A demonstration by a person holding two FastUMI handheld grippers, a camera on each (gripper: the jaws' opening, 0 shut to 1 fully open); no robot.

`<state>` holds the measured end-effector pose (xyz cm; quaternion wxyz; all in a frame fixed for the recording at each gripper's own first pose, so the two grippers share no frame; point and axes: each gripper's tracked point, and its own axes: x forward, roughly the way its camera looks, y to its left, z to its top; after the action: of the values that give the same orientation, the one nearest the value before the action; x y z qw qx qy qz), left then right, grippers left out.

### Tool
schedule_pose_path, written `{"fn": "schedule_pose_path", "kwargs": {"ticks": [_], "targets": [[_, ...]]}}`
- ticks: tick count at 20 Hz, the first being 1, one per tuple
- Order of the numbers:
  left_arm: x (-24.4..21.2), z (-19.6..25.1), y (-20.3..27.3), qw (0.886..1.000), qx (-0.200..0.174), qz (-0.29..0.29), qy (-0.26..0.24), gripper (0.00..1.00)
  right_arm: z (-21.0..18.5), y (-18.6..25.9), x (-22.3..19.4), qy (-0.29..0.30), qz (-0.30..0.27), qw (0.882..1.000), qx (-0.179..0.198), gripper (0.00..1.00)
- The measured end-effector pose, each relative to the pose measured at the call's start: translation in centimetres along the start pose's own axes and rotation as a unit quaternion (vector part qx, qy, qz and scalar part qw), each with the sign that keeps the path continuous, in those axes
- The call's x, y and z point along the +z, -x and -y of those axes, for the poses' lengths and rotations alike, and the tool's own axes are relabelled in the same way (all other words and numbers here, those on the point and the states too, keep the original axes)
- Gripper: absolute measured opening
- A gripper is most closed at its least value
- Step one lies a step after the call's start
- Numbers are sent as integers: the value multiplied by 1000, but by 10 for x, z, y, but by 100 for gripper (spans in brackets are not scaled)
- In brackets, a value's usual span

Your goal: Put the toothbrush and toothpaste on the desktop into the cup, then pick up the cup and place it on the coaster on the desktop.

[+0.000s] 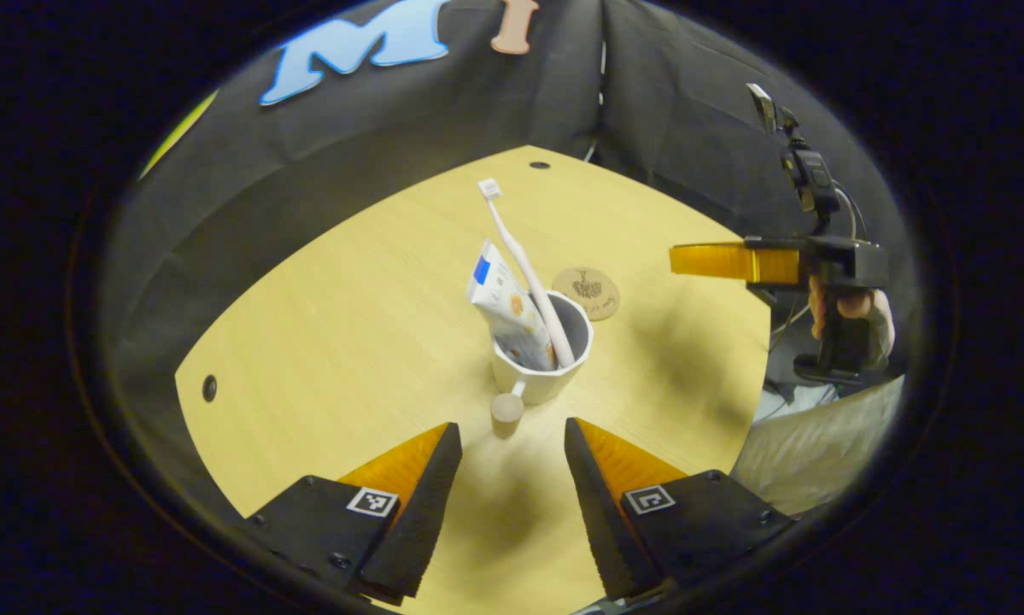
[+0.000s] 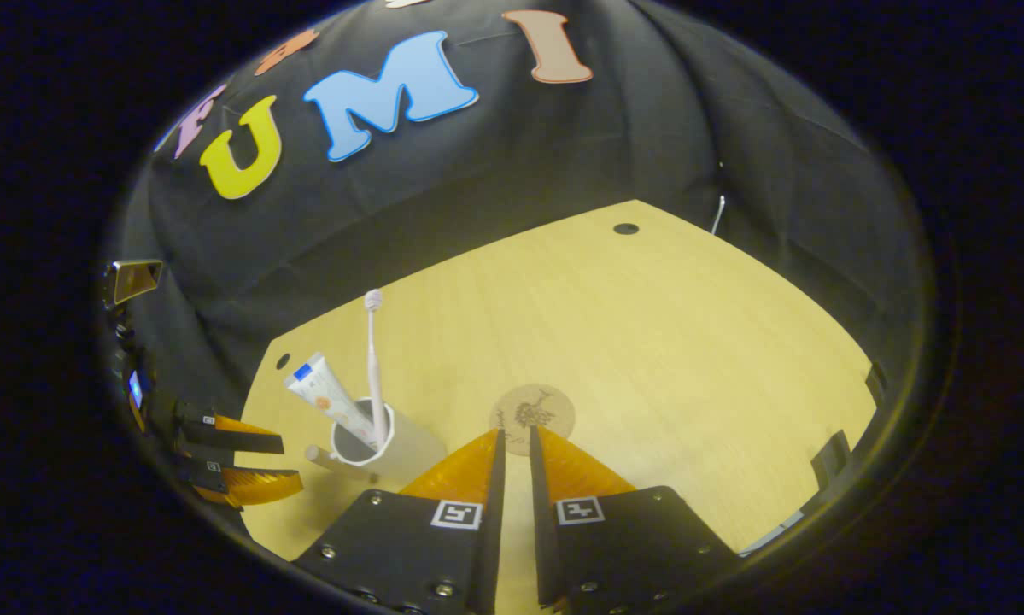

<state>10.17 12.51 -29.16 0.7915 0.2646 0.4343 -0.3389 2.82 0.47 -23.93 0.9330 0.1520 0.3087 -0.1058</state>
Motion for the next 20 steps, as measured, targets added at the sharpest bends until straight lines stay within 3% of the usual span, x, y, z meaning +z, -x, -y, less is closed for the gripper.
{"fn": "schedule_pose_path", "kwargs": {"ticks": [7, 14, 17, 20], "targets": [[-11, -8, -2, 983, -43, -121, -130, 82, 59, 10, -9, -68, -13, 996, -54, 17], [-25, -11, -26, 970, -41, -167, -171, 81, 84, 10, -18, -91, -34, 993, -71, 17], [-25, -12, -30, 971, -35, -171, -160, 36, 85, 6, -24, -88, -48, 993, -68, 17], [-25, -11, -32, 973, -39, -164, -160, 31, 85, 2, -23, -83, -54, 993, -64, 17]]}}
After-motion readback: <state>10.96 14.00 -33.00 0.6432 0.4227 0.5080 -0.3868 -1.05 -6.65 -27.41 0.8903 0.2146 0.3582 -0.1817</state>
